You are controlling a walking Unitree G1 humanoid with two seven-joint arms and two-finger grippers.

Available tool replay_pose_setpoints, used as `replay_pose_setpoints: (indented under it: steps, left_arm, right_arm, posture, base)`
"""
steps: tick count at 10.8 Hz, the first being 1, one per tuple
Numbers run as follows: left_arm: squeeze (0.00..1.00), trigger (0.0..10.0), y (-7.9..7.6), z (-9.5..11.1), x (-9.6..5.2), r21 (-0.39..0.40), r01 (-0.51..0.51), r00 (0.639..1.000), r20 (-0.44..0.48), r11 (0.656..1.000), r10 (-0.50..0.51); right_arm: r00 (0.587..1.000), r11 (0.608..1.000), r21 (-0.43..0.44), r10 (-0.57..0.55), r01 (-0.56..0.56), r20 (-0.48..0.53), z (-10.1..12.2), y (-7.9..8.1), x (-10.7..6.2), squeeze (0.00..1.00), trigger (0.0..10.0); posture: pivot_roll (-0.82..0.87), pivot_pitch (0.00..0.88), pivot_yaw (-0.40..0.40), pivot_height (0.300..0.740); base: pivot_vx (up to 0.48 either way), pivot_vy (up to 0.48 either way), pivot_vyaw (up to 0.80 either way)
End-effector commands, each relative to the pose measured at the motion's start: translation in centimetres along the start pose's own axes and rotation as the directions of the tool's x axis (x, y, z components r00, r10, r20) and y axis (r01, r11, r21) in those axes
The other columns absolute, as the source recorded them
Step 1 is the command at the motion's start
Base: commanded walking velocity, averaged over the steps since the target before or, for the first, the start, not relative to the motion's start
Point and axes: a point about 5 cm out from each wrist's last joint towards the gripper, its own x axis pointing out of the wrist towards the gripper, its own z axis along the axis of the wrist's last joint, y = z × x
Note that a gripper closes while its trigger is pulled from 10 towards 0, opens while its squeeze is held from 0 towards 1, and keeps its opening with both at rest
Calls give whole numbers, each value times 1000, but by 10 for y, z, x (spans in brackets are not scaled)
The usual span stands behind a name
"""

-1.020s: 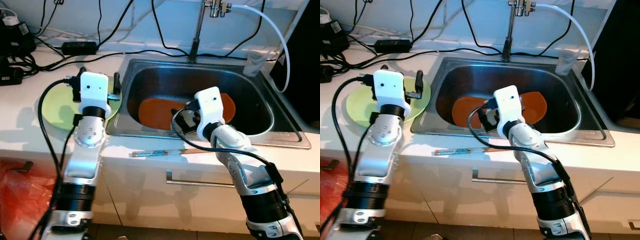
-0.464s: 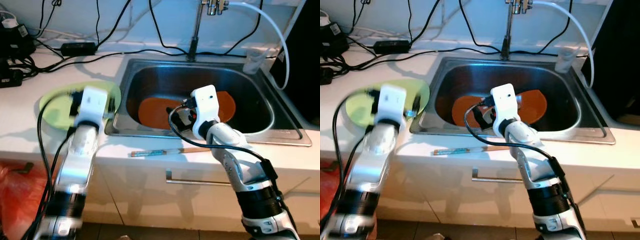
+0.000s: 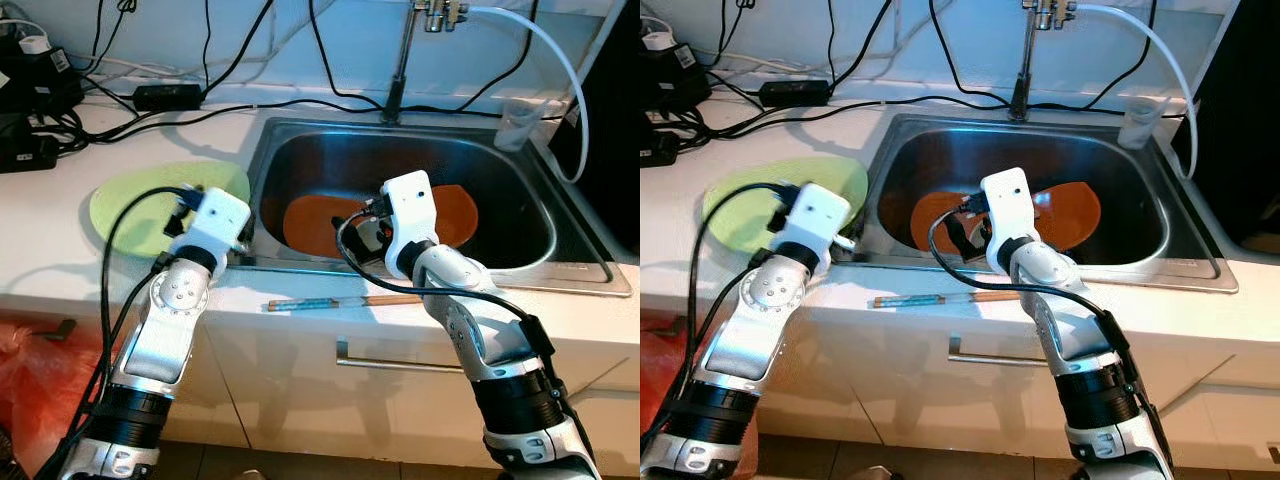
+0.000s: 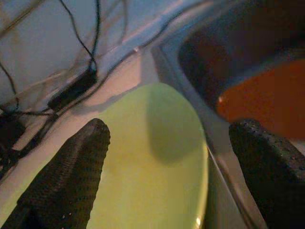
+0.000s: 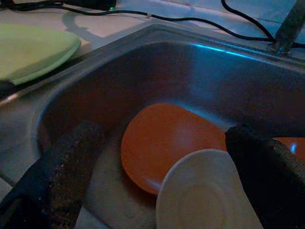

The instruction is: Kitchen organization

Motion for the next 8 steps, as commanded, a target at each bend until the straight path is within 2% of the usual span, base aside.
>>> replay_pose_setpoints:
  steps: [1, 4, 8]
  left_arm:
    - [0, 10000, 0, -3, 3, 36, 26, 999, -26, 999, -25]
    - [0, 10000, 14, -24, 11, 99, 14, 994, -107, 995, -4]
    - [0, 10000, 44, -44, 18, 148, -36, 983, -171, 988, 61]
  right_arm:
    - [1000, 1000, -2, -6, 6, 13, 4, -2, 1, 0, 10000]
    - [1000, 1000, 3, -16, 16, 14, 4, -4, -1, 0, 10000]
    - [1000, 1000, -3, -24, 24, 15, 5, -7, -3, 0, 10000]
  posture:
    - [109, 0, 14, 740]
    - [102, 0, 16, 740]
    - [91, 0, 11, 740]
  base:
    - [0, 0, 0]
    - [0, 0, 0]
    - [0, 0, 0]
